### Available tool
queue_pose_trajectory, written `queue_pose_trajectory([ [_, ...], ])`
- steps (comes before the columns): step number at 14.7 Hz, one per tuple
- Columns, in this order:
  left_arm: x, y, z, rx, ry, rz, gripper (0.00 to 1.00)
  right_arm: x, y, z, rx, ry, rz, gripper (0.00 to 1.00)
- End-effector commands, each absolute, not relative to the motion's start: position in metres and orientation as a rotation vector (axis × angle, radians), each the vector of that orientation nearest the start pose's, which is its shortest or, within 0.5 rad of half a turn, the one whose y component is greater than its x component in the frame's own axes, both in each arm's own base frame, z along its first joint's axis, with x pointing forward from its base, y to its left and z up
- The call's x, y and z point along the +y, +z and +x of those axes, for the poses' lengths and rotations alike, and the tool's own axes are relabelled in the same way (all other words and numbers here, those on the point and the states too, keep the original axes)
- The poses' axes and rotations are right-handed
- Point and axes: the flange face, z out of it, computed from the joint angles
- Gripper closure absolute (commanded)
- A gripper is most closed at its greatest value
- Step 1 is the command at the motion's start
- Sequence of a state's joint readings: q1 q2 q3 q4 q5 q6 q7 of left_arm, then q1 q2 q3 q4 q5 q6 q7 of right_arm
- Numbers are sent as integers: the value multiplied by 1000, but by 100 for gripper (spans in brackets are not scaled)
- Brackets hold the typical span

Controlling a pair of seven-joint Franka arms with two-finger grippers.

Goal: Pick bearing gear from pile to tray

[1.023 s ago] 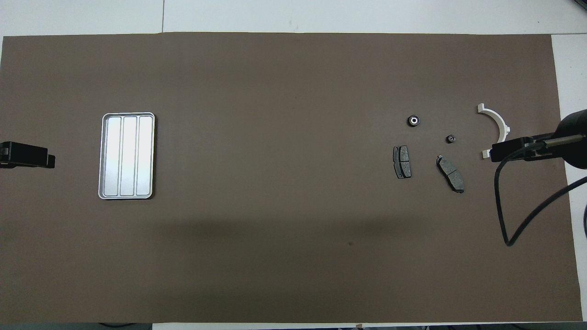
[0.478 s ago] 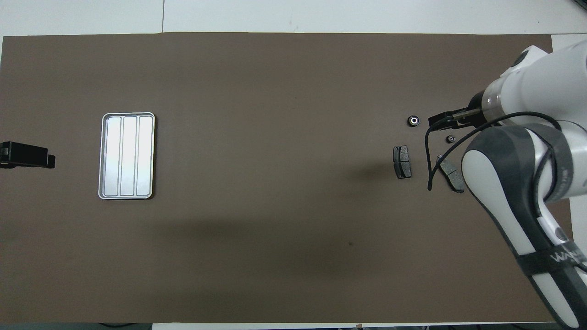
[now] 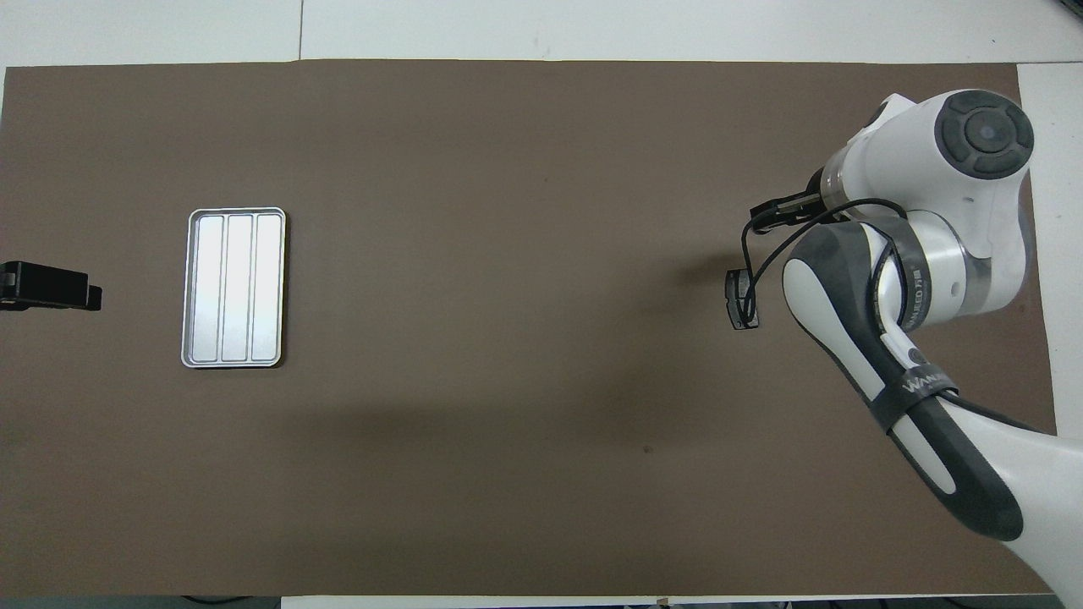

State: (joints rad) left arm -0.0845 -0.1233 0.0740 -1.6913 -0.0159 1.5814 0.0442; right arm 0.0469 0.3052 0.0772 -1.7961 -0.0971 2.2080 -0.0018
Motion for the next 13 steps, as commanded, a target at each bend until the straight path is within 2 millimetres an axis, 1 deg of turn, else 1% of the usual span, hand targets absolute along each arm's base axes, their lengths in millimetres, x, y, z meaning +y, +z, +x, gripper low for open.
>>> queue_pose_trajectory([
  [1, -3, 640, 511, 81, -17, -3165, 0, 75, 377, 647, -257, -202, -3185, 0],
  [6, -4, 640, 511, 84, -17, -3165, 0, 75, 373, 648, -268, -202, -3205, 1],
  [7, -3, 640, 511, 81, -20, -3165, 0, 76, 372, 648, -200, -202, -3207, 1],
  [8, -4, 640, 511, 84, -20, -3165, 0, 83, 368, 648, -115, -213, -3204, 1],
  [9, -3, 640, 511, 81, -17, -3165, 0, 85, 360, 649, -44, -204, -3202, 1],
  [10, -4, 640, 511, 84, -20, -3165, 0, 84, 357, 650, 14, -200, -3201, 1],
  [12, -4, 640, 511, 84, -20, -3165, 0, 83, 343, 652, 111, -171, -3199, 1],
  [13, -4, 640, 511, 84, -20, -3165, 0, 79, 338, 653, 158, -163, -3198, 0],
])
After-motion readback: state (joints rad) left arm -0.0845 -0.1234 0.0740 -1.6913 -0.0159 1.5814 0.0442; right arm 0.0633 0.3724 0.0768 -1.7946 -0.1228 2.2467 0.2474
